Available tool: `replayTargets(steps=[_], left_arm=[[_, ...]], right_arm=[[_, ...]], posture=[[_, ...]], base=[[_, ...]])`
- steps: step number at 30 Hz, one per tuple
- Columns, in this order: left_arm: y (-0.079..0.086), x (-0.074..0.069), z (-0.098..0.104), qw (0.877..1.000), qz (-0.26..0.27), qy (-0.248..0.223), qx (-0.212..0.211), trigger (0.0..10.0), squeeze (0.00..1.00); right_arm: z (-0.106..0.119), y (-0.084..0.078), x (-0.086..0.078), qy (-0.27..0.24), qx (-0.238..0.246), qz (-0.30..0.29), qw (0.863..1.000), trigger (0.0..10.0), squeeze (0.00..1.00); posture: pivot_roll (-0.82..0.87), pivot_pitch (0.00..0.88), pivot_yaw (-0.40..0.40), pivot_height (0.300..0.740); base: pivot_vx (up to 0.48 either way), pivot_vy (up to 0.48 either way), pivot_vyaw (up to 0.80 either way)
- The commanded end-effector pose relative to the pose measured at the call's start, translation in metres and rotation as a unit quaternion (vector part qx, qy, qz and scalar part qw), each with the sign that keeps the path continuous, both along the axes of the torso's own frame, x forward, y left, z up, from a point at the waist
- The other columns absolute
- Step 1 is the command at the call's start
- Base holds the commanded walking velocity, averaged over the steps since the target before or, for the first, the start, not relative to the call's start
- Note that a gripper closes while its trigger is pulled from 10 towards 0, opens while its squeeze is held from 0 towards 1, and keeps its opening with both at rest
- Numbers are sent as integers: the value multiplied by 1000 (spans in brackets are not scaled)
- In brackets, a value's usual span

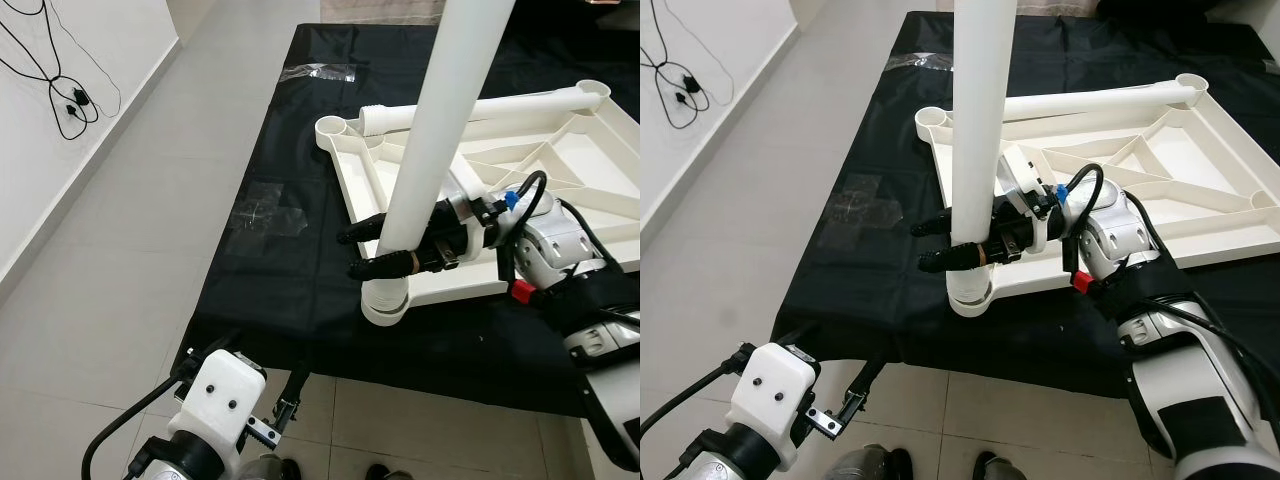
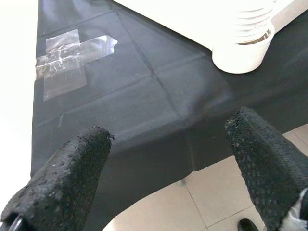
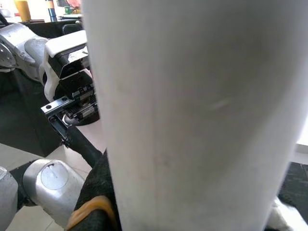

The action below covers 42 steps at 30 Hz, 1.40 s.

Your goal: Building children table

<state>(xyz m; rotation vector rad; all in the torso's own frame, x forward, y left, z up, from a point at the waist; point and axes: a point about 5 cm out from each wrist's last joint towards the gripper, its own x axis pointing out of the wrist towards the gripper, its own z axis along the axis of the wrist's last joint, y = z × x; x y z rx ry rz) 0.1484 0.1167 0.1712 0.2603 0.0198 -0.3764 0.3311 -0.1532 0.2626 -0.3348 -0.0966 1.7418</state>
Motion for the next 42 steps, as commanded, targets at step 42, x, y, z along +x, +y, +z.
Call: replayTargets(steps=[42], left_arm=[[0,-1,-1,1000,-1,3,6,10000,0]], right_arm=[[-36,23,-15,59,-10,51,997,10000,0]], posture=[[219,235,24,740]], base=[[0,0,0]])
